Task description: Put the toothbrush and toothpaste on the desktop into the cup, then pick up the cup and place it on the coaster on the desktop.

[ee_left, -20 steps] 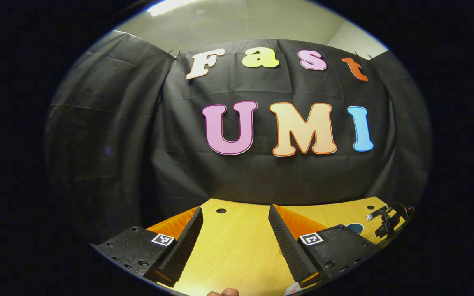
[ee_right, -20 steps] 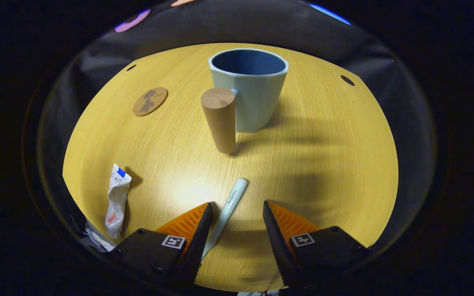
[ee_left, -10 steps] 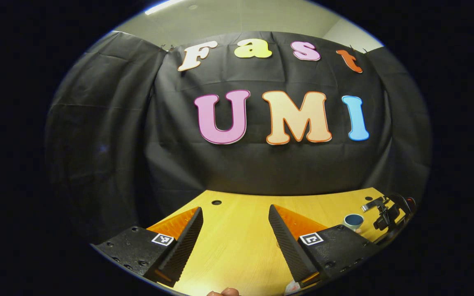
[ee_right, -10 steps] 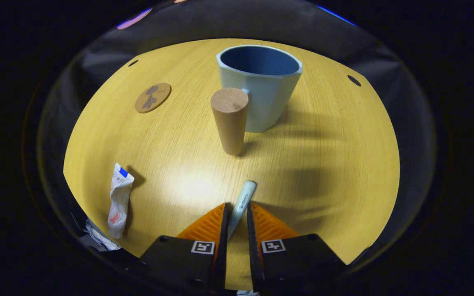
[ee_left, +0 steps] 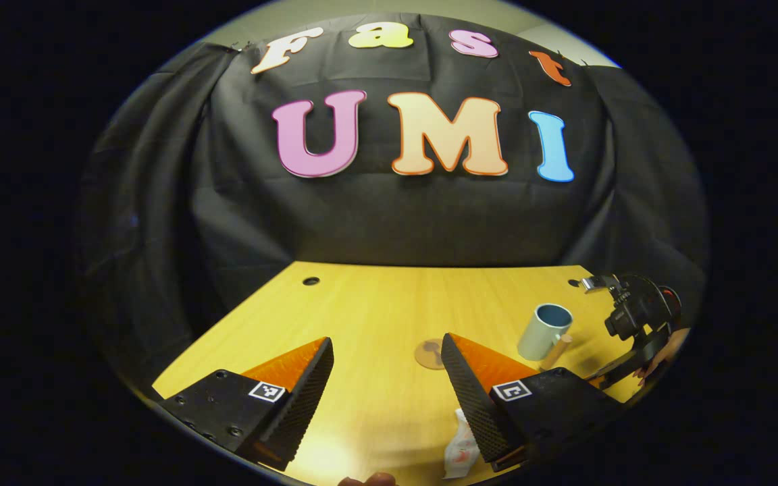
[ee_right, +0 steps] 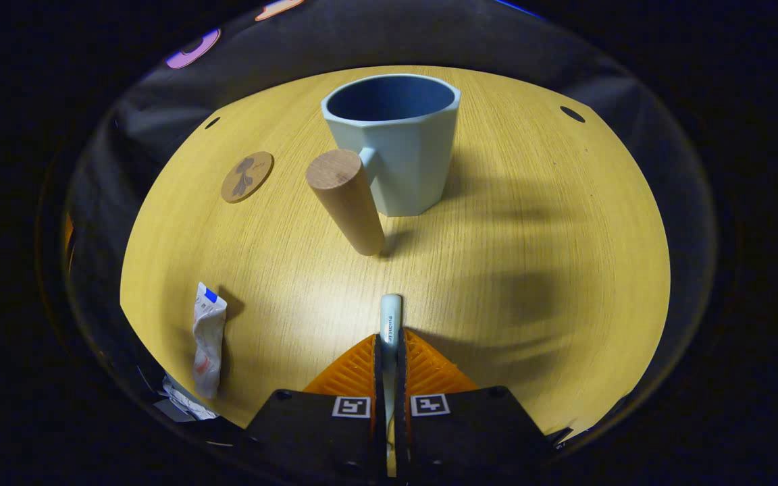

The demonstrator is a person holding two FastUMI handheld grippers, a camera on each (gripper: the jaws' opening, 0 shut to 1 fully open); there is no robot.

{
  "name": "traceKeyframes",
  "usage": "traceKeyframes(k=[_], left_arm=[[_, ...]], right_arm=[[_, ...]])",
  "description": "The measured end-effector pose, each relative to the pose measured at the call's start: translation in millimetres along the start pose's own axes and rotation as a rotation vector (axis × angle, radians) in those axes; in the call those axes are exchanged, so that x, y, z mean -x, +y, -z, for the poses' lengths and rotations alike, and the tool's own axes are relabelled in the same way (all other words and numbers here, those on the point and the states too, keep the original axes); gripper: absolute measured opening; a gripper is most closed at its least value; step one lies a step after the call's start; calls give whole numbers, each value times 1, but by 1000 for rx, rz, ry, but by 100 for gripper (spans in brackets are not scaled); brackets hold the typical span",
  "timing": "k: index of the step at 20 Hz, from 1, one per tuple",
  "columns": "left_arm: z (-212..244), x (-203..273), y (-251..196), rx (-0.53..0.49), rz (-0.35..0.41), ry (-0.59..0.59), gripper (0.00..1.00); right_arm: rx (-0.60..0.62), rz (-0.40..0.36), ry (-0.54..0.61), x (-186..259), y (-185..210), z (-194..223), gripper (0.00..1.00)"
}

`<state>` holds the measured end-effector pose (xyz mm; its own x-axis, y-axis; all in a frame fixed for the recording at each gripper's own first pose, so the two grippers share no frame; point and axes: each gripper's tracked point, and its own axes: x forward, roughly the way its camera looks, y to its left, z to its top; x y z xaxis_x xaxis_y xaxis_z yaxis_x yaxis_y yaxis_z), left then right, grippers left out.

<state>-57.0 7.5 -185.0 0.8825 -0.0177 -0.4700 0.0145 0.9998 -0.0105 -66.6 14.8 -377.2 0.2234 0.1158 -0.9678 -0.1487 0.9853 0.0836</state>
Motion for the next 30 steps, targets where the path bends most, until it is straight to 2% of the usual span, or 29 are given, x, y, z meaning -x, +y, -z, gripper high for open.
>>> traceKeyframes(k=[5,10,21,25,27,29,30], left_arm=[[44,-10,-35,17,96,153,95],[99,-11,-62,-36,175,330,96],[181,-17,-81,-100,177,596,96],[197,-16,-84,-112,152,660,96],[196,-21,-89,-125,160,649,97],[195,-19,-94,-125,174,655,93],[197,-18,-95,-123,175,667,87]], right_arm=[[-16,-18,-18,0,0,1,8],[-19,-36,-26,0,0,0,8],[15,-72,-49,0,0,-1,8],[47,-88,-74,0,1,0,7],[82,-92,-87,0,1,0,7],[118,-92,-98,1,2,0,7],[132,-97,-103,0,2,0,7]])
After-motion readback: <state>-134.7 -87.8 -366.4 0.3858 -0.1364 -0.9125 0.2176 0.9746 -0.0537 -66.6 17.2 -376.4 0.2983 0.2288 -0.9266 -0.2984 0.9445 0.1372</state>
